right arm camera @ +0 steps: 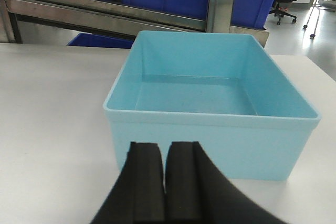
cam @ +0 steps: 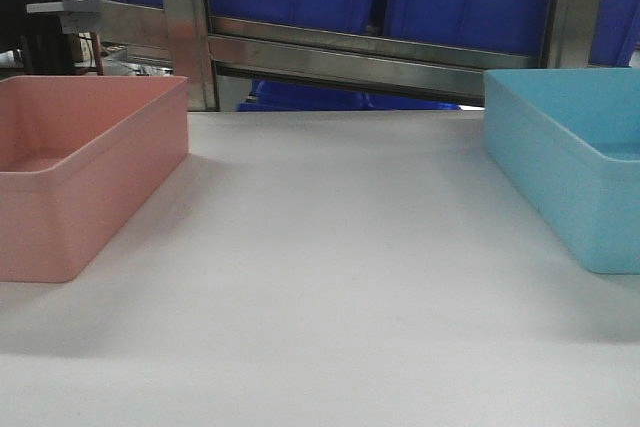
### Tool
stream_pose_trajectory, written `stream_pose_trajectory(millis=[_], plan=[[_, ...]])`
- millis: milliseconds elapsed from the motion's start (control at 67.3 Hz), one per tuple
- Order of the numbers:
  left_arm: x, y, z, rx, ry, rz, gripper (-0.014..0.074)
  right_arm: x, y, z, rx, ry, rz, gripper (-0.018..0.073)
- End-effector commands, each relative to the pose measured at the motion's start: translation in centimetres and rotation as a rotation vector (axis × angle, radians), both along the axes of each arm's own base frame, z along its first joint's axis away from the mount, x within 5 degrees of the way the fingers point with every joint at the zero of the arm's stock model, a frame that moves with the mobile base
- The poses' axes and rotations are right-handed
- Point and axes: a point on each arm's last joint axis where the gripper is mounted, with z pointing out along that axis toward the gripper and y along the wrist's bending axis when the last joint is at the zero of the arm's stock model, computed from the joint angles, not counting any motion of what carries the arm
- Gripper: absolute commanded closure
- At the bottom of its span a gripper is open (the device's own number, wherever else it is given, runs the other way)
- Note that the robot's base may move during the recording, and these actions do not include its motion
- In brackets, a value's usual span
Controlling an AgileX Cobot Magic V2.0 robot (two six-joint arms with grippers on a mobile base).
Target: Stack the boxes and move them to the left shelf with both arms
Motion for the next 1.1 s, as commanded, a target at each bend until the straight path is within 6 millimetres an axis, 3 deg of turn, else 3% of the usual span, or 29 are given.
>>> stream_pose_trajectory(millis=[0,357,520,639,788,936,1085], plan=[[-0.1,0.0,0.0,-0.008,-0.077,-0.007,0.0599,-0.3,0.0,1.6,-0.007,-0.133,-0.002,0.0505],[-0.1,0.0,0.1,-0.01,-0.091,-0.008,0.0599,-0.3,0.0,1.6,-0.007,-0.133,-0.002,0.0505],[-0.4,0.0,1.7,-0.028,-0.233,-0.01,0.0598,-0.3,0.0,1.6,-0.007,-0.133,-0.002,0.0505],[-0.5,0.0,4.5,-0.025,-0.225,-0.009,0.0598,-0.3,0.0,1.6,-0.007,-0.133,-0.002,0.0505],[0.2,-0.1,10.1,0.002,-0.162,-0.003,0.0598,-0.3,0.0,1.6,-0.007,-0.133,-0.002,0.0505],[2.6,-0.3,14.6,0.014,-0.063,0.0,0.0596,-0.3,0.0,1.6,-0.007,-0.137,-0.002,0.0505],[6.3,-0.8,16.7,0.039,0.134,0.004,0.0593,-0.3,0.0,1.6,-0.007,-0.137,-0.002,0.0505]])
